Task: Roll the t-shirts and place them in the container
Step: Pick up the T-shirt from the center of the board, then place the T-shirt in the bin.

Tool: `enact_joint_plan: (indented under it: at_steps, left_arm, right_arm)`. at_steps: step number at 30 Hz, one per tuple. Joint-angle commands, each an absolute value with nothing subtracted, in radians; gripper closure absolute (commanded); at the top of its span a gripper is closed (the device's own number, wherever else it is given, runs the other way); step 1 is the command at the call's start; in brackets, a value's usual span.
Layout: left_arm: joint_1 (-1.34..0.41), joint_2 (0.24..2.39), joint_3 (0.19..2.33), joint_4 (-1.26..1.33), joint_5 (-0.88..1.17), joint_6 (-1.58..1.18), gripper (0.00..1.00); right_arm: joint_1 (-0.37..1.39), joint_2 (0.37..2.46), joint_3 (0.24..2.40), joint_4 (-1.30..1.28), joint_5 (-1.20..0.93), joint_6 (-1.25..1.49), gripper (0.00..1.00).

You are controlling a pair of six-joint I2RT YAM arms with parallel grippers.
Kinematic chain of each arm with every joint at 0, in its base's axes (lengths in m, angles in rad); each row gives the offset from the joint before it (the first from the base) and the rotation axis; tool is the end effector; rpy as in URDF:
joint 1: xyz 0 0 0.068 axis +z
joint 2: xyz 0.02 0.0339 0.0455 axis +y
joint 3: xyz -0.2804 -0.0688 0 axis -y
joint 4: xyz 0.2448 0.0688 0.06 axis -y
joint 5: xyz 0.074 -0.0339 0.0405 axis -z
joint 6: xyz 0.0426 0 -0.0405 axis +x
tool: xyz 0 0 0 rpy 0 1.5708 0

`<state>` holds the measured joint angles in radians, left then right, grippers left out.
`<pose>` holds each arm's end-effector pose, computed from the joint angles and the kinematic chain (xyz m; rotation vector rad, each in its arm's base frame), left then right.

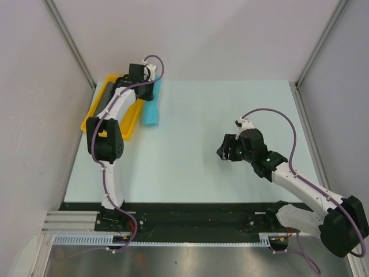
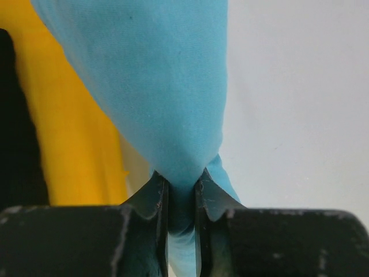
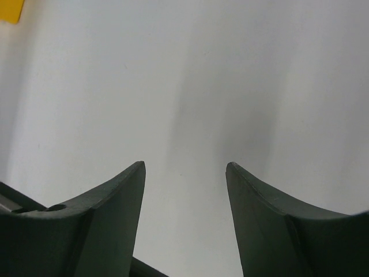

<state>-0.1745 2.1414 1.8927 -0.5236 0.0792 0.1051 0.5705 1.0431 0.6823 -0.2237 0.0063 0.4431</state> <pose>0.4986 -0.0913 0.2661 0.3653 2.3149 -0.1271 0.1906 0.1220 0.2611 -0.1371 2.2084 0.5711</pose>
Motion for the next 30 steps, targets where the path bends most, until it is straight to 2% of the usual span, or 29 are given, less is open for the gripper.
enact_joint_plan:
  at_steps: [1, 7, 19, 30]
  left_arm:
    - [-0.111, 2.155, 2.016, -0.618, 0.198, 0.189, 1.00]
    - [-0.045, 2.207, 2.120, -0.732, 0.221, 0.241, 1.00]
    - [0.090, 2.330, 2.195, -0.765, 0.359, 0.250, 0.96]
    - [0.121, 2.485, 2.319, -0.802, 0.328, 0.296, 0.94]
  right_arm:
    - [0.564, 1.077, 0.690, -0.164, -0.075, 0.431, 0.38]
    - [0.565, 1.132, 0.689, -0.133, -0.117, 0.420, 0.38]
    - [0.561, 1.247, 0.689, -0.046, -0.205, 0.437, 0.40]
    - [0.555, 1.278, 0.692, -0.041, -0.224, 0.439, 0.40]
